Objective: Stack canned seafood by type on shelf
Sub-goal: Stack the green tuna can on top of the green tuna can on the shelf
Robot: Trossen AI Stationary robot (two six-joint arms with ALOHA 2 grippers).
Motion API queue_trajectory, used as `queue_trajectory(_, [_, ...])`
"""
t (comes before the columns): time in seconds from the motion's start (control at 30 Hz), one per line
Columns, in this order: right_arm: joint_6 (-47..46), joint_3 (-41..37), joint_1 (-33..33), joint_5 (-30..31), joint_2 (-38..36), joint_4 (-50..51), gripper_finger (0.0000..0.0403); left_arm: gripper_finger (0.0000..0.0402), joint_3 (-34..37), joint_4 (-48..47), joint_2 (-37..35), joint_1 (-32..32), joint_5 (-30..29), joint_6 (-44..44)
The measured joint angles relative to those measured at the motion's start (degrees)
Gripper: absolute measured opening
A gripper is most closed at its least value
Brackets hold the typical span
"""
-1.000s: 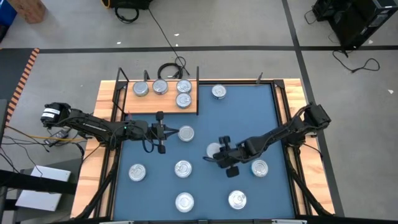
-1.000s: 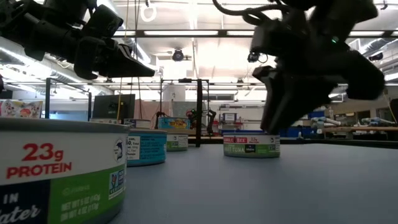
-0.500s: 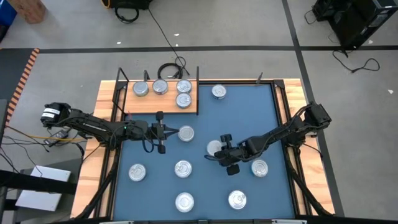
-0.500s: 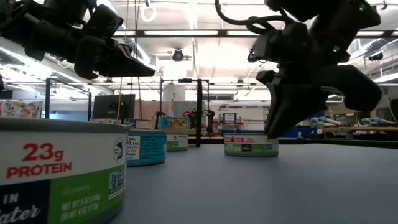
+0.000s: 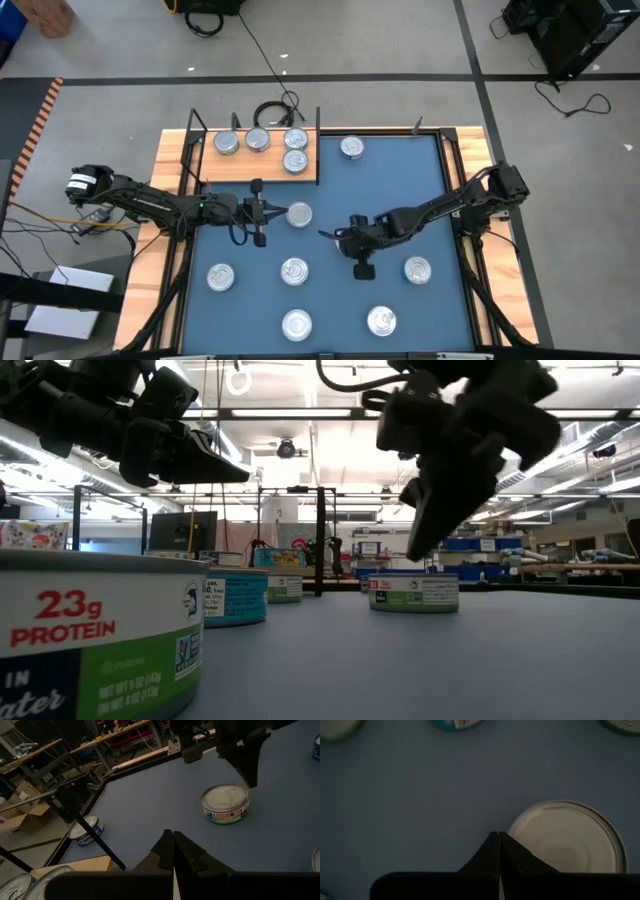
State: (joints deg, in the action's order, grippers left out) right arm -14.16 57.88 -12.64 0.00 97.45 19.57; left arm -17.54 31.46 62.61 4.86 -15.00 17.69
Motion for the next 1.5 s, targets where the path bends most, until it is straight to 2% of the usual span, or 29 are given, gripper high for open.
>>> queue_trajectory(0.1, [-1.8, 1.1, 1.0, -2.2, 0.0, -0.1, 0.0005, 0.0004, 0.0, 0.0, 0.0, 0.0, 0.0, 0.0])
queue_trajectory(0.27, [0.9, 1.3, 1.1, -1.4, 0.0, 0.6, 0.0020, 0.0004, 0.0, -0.1, 0.0, 0.0, 0.0, 0.0])
queue_trajectory(0.53, [1.9, 1.3, -2.1, 6.4, 0.0, 0.7, 0.0110, 0.0004, 0.0, -0.1, 0.0, 0.0, 0.2, 0.0])
queue_trajectory(0.7, [-0.5, 2.9, -2.6, 8.1, 0.0, -0.2, 0.0150, 0.0004, 0.0, 0.1, 0.0, 0.0, 0.2, 0.0])
queue_trajectory(1.0, [1.3, 6.8, -2.3, 12.3, 0.0, 4.9, 0.0154, 0.0004, 0.0, 0.4, 0.0, 0.0, 0.2, -0.2])
queue_trajectory(1.5, [2.3, 10.1, -1.1, 12.2, -0.1, 8.1, 0.0154, 0.0004, 0.0, 0.4, 0.0, 0.0, -0.1, -0.2])
